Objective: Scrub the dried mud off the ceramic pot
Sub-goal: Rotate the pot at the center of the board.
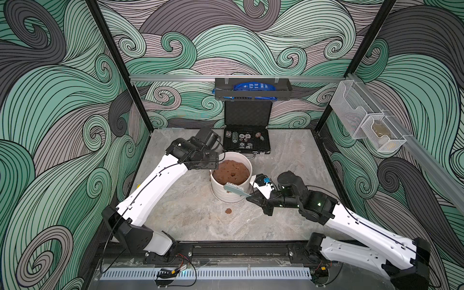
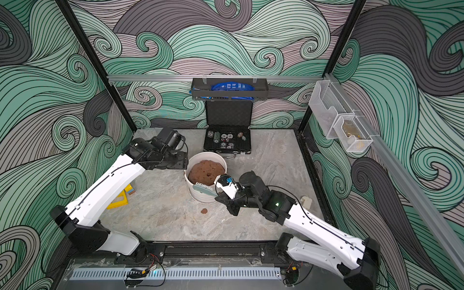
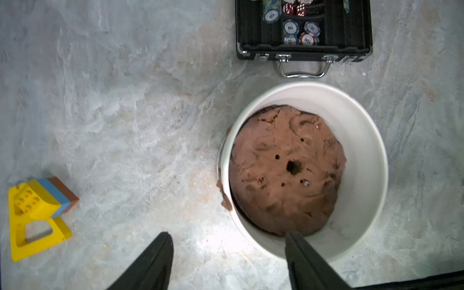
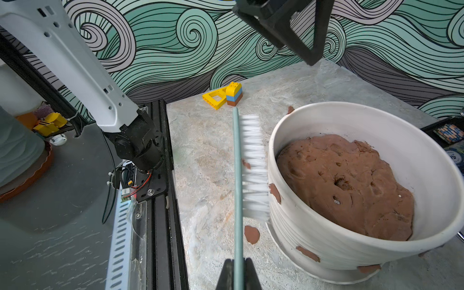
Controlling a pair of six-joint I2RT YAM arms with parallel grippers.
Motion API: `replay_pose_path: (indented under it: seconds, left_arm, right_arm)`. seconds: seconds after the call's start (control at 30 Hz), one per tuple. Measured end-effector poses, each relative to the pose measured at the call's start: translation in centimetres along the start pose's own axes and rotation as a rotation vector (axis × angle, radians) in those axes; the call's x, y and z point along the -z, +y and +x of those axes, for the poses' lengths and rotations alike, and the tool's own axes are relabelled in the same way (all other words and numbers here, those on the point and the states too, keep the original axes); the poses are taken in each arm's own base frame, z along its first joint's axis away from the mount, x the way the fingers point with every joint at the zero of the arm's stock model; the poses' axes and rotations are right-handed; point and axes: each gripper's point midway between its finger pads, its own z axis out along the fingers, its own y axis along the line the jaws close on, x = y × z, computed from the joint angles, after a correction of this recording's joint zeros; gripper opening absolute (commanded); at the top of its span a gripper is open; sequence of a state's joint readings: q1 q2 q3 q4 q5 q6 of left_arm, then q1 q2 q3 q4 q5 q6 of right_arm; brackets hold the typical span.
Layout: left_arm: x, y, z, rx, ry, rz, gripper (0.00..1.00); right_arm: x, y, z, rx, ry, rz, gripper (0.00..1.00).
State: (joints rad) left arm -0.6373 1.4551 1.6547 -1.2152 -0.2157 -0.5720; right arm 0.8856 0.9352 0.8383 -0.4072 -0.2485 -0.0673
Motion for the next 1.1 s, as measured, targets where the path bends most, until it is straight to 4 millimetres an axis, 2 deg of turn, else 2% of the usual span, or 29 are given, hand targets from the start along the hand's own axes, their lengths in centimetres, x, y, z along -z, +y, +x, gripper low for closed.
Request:
replay_pose_path:
  seconds: [0.17,0.4,0.5,0.73,0.87,1.1]
  left_arm:
    - [-0.2,-1.4,2.8,0.113,0.073,-0.014,0.72]
    - [-2.7,-1.9,5.1,0.206,0.148,-0.075,0.66]
    - [-3.7,-2.2,5.7,0.246,0.166,-0.104,0.6]
    - [-4.7,-2.4,6.9,0.327,0.182,-0.138,0.49]
    - [-6.1,-2.4,7.6,0.352,0.205,-0.174,0.44]
    - [-7.8,-2.5,7.9,0.361,0.214,-0.212,0.36]
  right_arm:
    - [0.2,-0.5,0.1,-0.008,0.0,0.012,0.0]
    - [1.1,-0.7,0.1,-0.011,-0.007,0.02,0.0]
    - [1.4,-0.7,0.1,-0.012,-0.012,0.024,0.0]
    - [1.4,-0.7,0.3,-0.014,-0.005,0.023,0.0]
    - [1.2,-0.7,0.7,-0.018,0.004,0.02,0.0]
    - [0.9,-0.4,1.5,-0.025,0.021,0.002,0.0]
